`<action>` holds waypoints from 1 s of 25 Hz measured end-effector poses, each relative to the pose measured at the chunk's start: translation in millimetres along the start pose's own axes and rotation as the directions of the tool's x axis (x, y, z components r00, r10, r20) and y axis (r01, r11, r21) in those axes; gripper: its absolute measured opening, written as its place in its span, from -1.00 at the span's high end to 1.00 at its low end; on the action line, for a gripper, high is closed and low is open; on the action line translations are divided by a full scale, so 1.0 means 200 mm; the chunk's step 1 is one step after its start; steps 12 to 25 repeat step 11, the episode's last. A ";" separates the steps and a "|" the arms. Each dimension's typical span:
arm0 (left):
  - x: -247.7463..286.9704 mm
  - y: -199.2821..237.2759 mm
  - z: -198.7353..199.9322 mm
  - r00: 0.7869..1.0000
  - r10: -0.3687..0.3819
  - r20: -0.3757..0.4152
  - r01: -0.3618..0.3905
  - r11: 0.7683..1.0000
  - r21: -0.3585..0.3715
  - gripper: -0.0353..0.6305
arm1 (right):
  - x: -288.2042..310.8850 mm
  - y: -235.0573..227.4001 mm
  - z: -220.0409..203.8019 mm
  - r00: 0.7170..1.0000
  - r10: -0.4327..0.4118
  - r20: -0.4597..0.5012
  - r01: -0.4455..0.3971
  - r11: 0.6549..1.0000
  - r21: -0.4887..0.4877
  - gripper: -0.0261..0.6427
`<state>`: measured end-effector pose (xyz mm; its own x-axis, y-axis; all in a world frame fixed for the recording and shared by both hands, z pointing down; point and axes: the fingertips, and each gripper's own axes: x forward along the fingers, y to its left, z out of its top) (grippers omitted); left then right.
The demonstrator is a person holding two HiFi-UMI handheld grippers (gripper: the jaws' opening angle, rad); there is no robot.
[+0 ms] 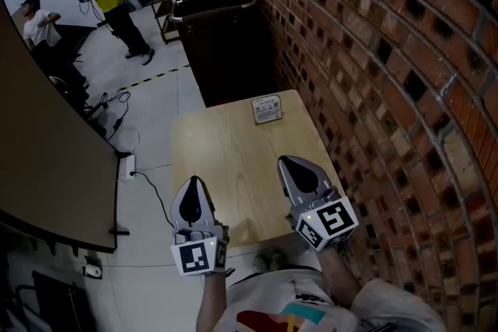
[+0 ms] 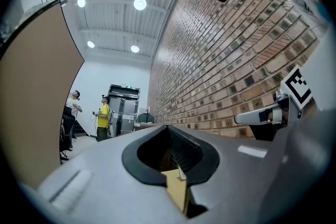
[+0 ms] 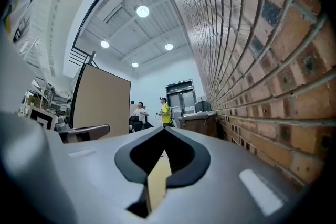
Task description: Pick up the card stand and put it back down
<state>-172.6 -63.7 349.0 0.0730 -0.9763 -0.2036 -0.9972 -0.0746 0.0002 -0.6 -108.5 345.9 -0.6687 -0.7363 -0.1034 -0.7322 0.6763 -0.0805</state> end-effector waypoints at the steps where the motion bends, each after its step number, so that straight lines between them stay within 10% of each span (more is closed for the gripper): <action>1: 0.00 0.00 0.00 1.000 -0.001 0.000 0.001 1.000 0.002 0.97 | 0.00 0.00 0.00 1.000 -0.002 0.000 0.002 1.000 0.002 0.93; 25: -0.01 0.00 0.00 1.000 0.000 -0.001 0.000 1.000 0.003 0.98 | 0.00 0.00 0.00 1.000 0.000 0.004 0.000 1.000 0.005 0.93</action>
